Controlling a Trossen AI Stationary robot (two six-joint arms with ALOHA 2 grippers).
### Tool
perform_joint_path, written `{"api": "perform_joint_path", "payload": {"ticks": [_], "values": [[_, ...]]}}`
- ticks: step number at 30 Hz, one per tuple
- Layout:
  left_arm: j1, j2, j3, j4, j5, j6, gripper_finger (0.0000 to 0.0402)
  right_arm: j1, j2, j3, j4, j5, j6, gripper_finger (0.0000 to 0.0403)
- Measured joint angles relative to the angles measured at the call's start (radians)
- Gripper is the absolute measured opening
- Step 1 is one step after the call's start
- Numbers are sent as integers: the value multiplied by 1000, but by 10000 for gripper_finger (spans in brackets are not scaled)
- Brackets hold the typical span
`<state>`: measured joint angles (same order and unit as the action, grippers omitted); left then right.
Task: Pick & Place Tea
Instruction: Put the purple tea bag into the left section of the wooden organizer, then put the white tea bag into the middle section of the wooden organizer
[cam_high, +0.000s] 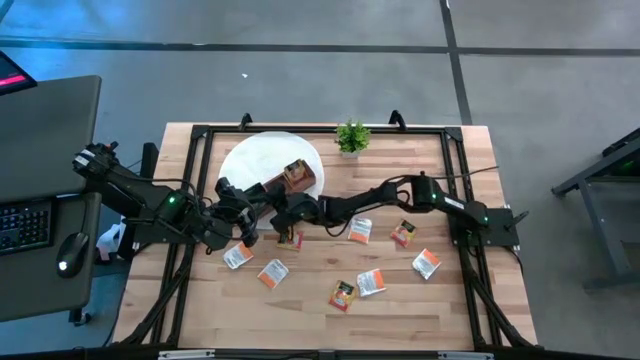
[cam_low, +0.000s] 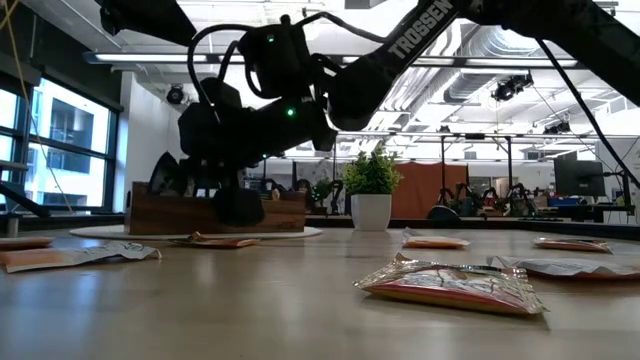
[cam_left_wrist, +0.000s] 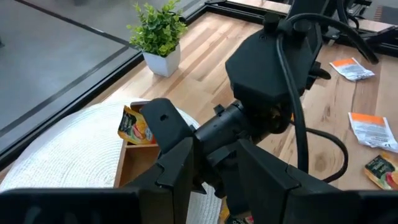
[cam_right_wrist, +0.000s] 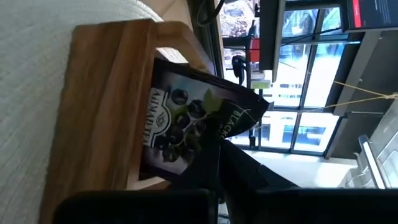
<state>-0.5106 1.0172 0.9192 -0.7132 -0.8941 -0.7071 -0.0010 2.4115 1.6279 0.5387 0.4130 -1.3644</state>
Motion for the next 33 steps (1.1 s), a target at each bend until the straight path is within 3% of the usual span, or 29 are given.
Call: {"api": "perform_joint_path", "payload": {"ticks": [8,16,23,28,33], "values": [[0,0,0,7,16,0,124,1,0,0,13,4,-3,14],[0,0,0,8,16,-3,124,1,0,0,12,-18,93,81],[0,0,0,6,16,-4,124,25,-20,0,2,85,190,113],[0,0,0,6,32,-4,124,53,-80,0,-106,133,190,113],[0,0,0,5,82,-5,124,76,-195,0,-367,173,262,112]]}}
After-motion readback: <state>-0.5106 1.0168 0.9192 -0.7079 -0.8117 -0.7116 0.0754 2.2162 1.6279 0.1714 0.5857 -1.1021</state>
